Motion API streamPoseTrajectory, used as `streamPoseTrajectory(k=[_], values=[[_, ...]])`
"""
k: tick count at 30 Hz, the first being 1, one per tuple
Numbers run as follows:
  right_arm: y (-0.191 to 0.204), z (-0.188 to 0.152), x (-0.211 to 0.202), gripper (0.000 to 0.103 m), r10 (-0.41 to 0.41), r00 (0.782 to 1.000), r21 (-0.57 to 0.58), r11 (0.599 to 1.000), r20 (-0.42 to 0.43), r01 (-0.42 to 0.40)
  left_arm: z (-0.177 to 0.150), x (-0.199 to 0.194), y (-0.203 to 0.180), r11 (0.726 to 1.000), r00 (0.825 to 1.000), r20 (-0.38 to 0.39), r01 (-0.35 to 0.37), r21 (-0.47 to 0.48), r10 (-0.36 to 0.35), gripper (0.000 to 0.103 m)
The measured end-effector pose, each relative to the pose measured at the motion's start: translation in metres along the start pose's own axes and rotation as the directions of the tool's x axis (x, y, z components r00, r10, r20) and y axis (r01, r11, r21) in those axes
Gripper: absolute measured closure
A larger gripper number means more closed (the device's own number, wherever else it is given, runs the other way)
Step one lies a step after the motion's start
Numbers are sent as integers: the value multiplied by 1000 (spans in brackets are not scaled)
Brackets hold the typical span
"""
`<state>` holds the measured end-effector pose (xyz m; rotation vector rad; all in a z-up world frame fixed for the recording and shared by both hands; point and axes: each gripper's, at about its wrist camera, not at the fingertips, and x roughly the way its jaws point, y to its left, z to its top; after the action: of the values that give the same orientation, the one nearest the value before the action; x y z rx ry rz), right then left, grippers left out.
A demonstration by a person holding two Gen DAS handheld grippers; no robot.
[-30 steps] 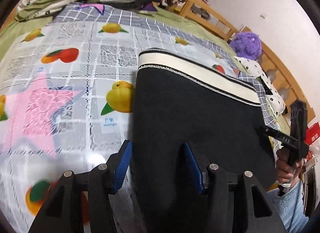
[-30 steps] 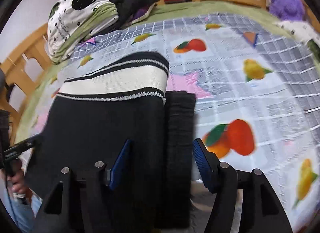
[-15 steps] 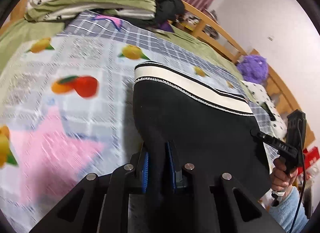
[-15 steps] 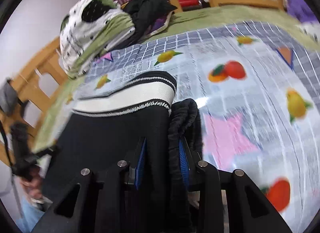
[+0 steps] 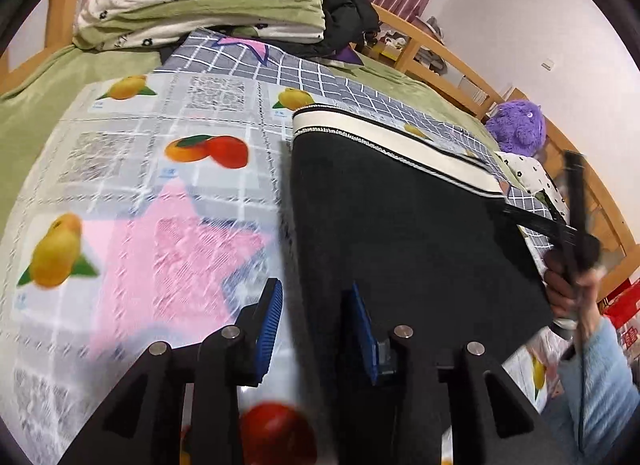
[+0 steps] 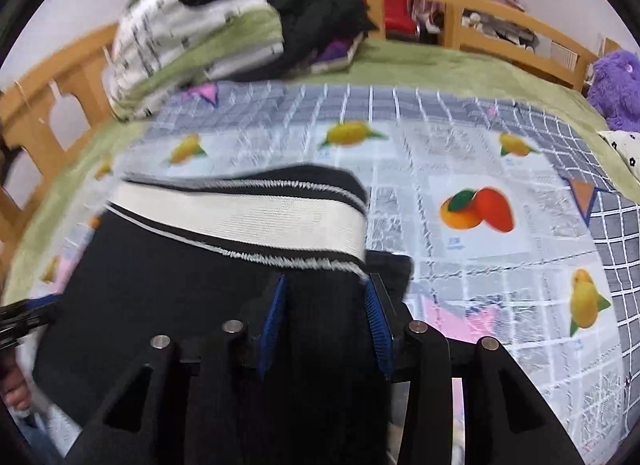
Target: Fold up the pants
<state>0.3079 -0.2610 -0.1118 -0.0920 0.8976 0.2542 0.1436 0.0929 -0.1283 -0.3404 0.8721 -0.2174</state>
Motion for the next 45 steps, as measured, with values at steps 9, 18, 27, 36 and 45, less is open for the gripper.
streamPoseTrajectory(k=[9,18,27,36,45], values=[[-16,6,-50,90,25,996,-31,999,90,-22,-50,-37,-7,991,998,-49,50,122,-44,60],[-35,-25,-43,74,-18,999,101,995,30,15,-87,-45,-32,979,997,-67,46,198,-34,60],[-34,-118,-87,63,88,994,178,981,-66,-75,-90,-22,-84,861,959,127,-283,423,253,90],[-33,-133,-98,94,151,988,205,967,8,-150,-85,-43,-53,976,975,163,-175,127,154,92],[-13,-138,-108,85,22,999,43,999,-32,-21,-104,-60,-43,980,985,66,-164,111,157,83]])
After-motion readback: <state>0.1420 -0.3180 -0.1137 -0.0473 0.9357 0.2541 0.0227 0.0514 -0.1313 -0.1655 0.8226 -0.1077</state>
